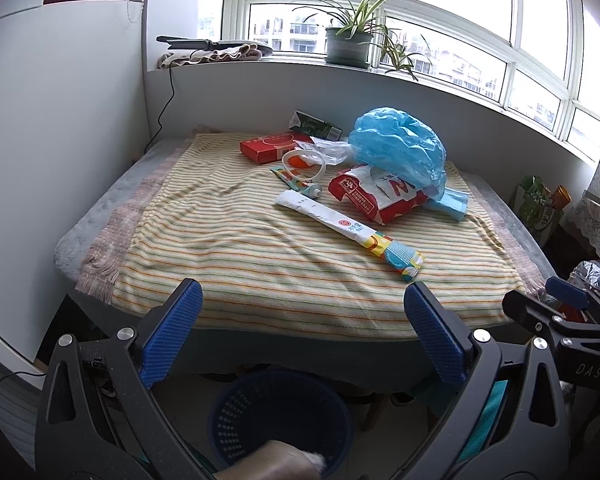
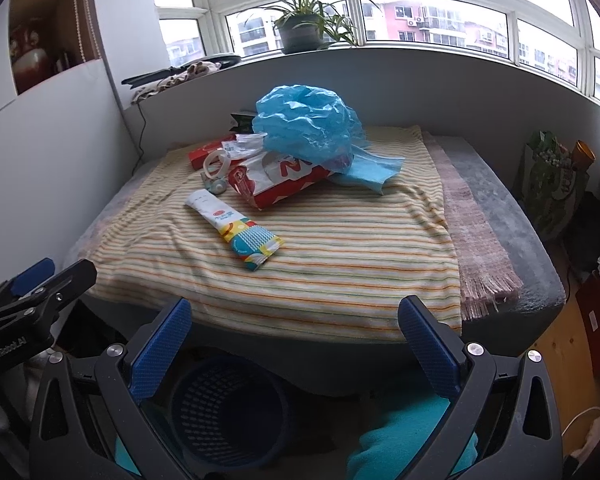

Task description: Collect trash

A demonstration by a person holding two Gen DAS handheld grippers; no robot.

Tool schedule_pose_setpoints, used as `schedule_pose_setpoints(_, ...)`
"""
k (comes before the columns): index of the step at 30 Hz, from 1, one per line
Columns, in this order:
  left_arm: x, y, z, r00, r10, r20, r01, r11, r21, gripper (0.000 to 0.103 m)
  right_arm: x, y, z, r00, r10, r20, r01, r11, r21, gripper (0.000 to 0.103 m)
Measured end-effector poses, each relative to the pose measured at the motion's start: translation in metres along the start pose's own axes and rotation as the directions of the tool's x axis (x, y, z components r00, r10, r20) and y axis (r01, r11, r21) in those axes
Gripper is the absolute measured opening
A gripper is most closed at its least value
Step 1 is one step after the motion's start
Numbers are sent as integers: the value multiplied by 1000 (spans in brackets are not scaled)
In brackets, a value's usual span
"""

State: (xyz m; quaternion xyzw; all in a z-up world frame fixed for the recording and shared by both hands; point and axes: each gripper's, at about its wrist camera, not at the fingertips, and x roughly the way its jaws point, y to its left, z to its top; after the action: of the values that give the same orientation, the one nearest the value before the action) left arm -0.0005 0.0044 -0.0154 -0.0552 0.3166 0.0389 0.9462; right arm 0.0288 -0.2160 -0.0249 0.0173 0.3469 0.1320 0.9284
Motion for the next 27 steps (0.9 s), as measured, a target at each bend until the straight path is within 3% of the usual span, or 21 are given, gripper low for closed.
schedule_pose_setpoints(5, 14, -4, 4, 1000, -16, -17, 16, 1000, 5, 102, 1, -8, 11, 999, -16, 42, 17, 999, -28, 102)
schedule_pose_setpoints(13, 46, -5, 15, 989, -127, -80, 120, 989, -85, 102, 5, -25, 55, 993, -31, 117, 38, 998, -59, 102)
schedule_pose_setpoints(20, 84, -15, 32, 967, -210, -145, 191, 973, -133, 80, 37, -35, 103, 995, 16, 95, -9, 998, -69, 102)
schedule_pose_setpoints(27, 119, -20, 40, 948, -256, -191, 223, 958, -179, 70, 92, -50, 146, 998, 59, 12, -59, 998, -6, 102)
